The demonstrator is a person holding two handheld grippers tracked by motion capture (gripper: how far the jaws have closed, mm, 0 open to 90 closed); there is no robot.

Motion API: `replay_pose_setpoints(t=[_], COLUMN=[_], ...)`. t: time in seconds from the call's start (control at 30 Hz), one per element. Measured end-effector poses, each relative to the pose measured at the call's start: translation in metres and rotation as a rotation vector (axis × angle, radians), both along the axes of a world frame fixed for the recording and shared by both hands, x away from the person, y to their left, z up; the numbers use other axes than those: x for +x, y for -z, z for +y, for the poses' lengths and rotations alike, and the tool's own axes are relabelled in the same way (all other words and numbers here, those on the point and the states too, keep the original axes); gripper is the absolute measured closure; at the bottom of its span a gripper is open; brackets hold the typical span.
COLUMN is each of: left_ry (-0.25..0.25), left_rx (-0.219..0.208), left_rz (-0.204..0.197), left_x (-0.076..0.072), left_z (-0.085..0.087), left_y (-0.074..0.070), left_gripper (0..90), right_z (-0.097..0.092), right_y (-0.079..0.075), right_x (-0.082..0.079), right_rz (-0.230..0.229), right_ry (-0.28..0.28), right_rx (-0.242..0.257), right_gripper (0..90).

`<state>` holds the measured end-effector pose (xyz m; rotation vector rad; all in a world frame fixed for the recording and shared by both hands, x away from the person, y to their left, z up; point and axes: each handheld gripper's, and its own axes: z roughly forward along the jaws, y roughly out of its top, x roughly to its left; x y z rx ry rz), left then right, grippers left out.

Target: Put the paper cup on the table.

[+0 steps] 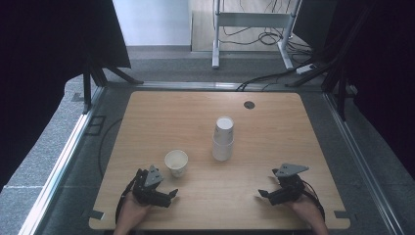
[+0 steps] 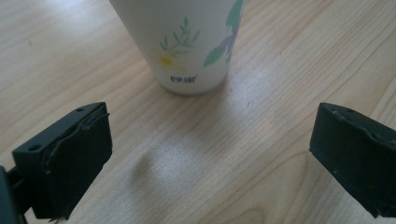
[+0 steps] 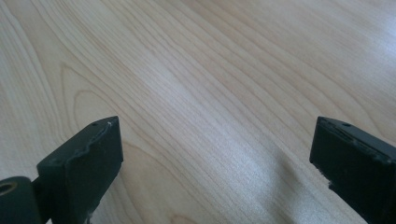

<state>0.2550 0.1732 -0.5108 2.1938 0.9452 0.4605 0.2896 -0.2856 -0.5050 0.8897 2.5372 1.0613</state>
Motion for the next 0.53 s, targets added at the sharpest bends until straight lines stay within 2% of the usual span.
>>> replay_pose_setpoints(t=[0.1,0.27,0.37,0.4,0.53], left_ry=[0.000,-0.004,-0.010,-0.023,-0.027], left_rx=[0.025,0.018,0.007,-0.012,-0.012], left_rz=[0.023,0.055,0.078,0.113,0.112], left_x=[0.001,0.003,0.005,0.007,0.007], left_z=[-0.002,-0.003,-0.003,-0.001,-0.001], left_y=[0.006,0.009,0.009,0.010,0.010], left_gripper=[0.0,0.0,0.0,0.0,0.0], right_z=[0.001,0.002,0.001,0.000,0.001], right_y=[0.003,0.008,0.011,0.012,0.013], right_x=[0.000,0.001,0.001,0.002,0.001], right_rz=[0.000,0.007,0.019,0.017,0.019], right_ry=[0.000,-0.004,0.006,0.012,0.014], right_rx=[-0.026,-0.048,-0.023,-0.015,-0.017], right_gripper=[2.8,2.5,0.5,0.0,0.0])
